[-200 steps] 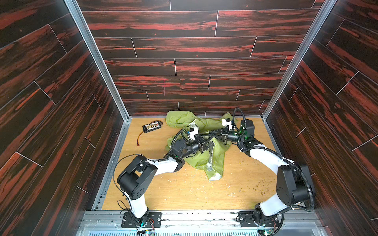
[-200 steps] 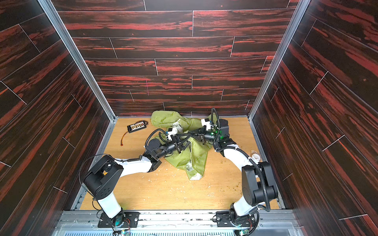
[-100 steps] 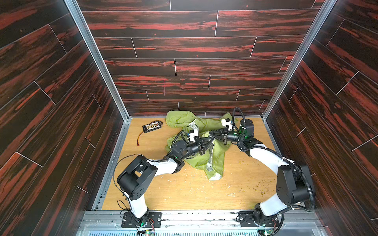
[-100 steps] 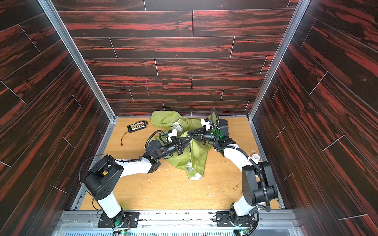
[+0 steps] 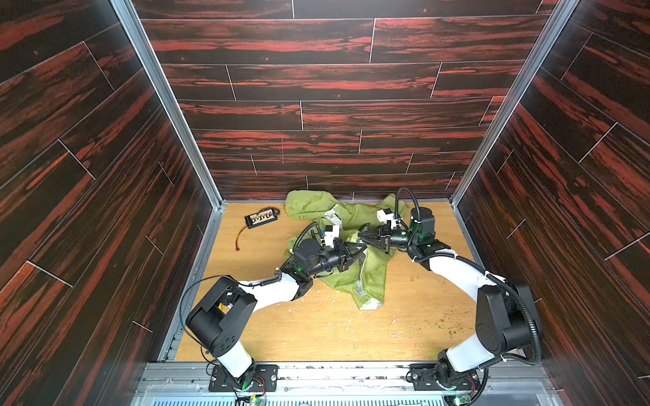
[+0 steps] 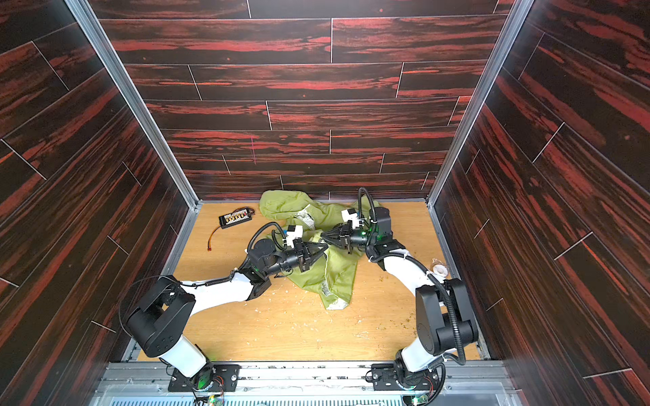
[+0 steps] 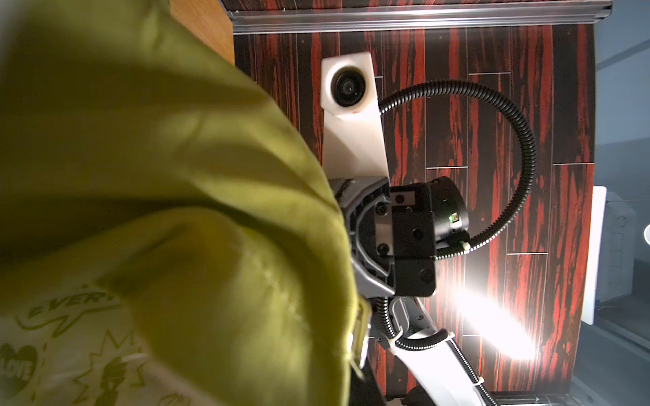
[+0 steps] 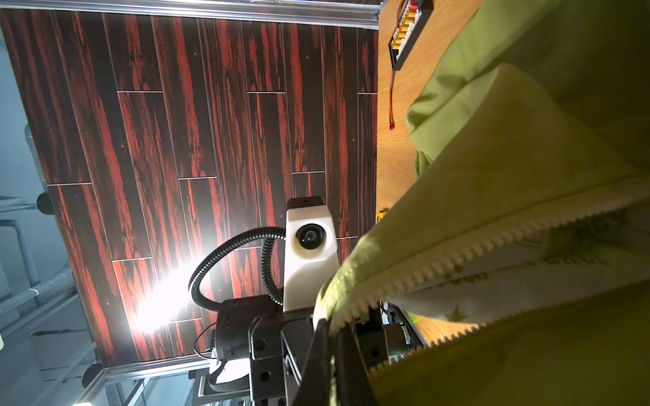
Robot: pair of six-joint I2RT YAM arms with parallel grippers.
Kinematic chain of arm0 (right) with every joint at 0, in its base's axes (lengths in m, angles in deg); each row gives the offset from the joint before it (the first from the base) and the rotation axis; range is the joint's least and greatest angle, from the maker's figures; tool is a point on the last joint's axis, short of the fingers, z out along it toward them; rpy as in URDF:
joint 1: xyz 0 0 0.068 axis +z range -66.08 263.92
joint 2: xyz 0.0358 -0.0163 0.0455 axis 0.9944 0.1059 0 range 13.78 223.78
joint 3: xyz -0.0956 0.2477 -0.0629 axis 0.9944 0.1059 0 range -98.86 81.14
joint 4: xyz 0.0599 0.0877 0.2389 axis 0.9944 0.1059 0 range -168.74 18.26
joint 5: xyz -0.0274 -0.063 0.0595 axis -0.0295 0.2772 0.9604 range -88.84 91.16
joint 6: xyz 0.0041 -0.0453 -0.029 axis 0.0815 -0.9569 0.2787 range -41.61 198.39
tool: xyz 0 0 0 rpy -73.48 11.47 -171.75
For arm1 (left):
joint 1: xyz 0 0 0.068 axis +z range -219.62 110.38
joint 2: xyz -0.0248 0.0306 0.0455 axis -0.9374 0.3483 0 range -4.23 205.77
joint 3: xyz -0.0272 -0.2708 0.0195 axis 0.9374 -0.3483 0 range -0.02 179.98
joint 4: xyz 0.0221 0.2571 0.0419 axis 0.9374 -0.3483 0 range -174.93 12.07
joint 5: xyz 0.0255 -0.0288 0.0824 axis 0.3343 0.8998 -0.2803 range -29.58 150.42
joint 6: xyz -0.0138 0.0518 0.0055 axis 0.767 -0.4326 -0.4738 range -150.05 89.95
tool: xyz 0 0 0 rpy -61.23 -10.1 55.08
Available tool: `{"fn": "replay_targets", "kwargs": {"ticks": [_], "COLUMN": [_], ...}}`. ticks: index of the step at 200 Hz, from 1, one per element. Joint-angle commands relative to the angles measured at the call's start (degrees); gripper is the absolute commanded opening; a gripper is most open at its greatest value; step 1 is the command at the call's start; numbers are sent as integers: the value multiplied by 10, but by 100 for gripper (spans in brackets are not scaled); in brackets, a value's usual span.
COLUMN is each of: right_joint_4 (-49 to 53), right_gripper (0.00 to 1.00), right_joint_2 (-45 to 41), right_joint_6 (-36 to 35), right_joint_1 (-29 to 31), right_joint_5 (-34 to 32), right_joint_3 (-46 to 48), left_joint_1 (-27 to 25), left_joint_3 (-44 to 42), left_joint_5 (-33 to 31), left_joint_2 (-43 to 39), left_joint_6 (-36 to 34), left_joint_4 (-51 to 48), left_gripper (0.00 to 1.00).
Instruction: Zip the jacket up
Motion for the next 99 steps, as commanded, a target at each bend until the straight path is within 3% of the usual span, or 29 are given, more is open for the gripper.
{"fn": "replay_targets", "kwargs": {"ticks": [1, 65, 99], "right_joint_4": [6, 173, 181], "right_gripper": [0, 0, 0], "right_joint_2": [-47, -55, -55], "right_joint_6": [-9, -124, -134], "right_joint_1": [-2, -3, 0], "right_joint_5": [5, -29, -24], "right_joint_3": [6, -40, -39], "left_joint_1": [-1, -2, -2], "left_joint_3": [-15, -58, -61], "left_joint_5": [4, -6, -14], "left_joint_2": [-20, -49, -51], "left_joint_6": [-14, -29, -34], "left_joint_4": [-19, -37, -40], "left_gripper": [0, 0, 0]}}
